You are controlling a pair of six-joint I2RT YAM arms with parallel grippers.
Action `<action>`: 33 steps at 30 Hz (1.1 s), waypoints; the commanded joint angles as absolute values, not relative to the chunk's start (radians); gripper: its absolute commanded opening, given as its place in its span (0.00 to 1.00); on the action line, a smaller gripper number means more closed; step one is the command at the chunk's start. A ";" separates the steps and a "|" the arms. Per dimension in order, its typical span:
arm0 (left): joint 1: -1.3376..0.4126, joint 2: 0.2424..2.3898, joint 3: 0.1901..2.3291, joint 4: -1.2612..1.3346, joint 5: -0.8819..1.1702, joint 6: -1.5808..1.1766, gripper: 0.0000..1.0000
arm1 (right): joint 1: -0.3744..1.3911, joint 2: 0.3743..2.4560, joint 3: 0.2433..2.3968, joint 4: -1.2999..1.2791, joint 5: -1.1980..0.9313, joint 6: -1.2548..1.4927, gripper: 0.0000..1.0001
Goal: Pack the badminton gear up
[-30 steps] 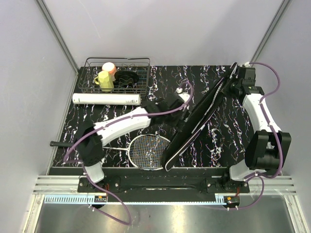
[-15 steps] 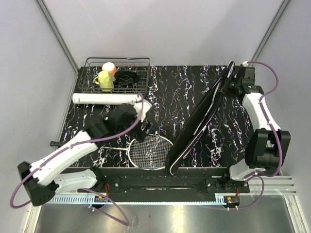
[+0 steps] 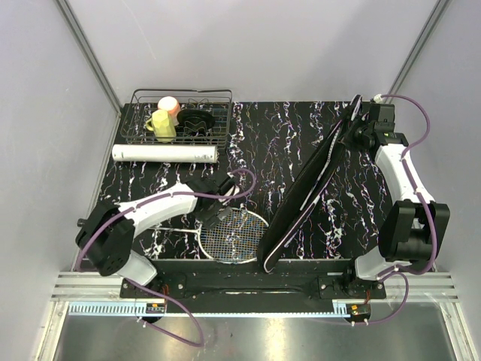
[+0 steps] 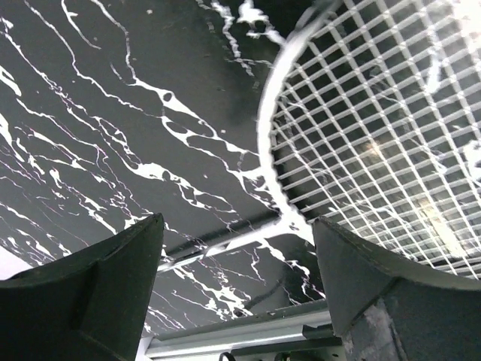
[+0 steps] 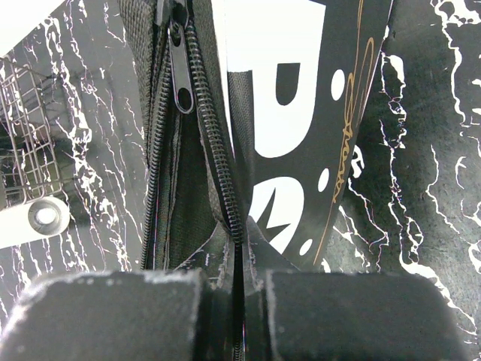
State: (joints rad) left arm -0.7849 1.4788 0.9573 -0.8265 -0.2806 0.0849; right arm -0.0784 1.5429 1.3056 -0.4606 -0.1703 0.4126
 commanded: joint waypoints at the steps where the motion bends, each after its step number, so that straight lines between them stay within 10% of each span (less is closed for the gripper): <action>1: -0.718 1.526 0.969 -0.767 -0.288 0.069 0.83 | -0.078 1.483 1.327 -0.443 -0.210 0.399 0.00; 15: -0.621 1.767 1.141 -0.672 -0.181 0.023 0.50 | -0.078 1.433 1.287 -0.423 -0.224 0.406 0.00; 33: -0.572 2.189 1.755 -0.735 -0.051 -0.060 0.44 | -0.078 1.278 1.275 -0.502 -0.149 0.449 0.00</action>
State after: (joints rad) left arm -0.5915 2.1342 1.6398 -0.7441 -0.1204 -0.0208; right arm -0.0784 1.3586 1.2678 -0.5228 -0.1390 0.4232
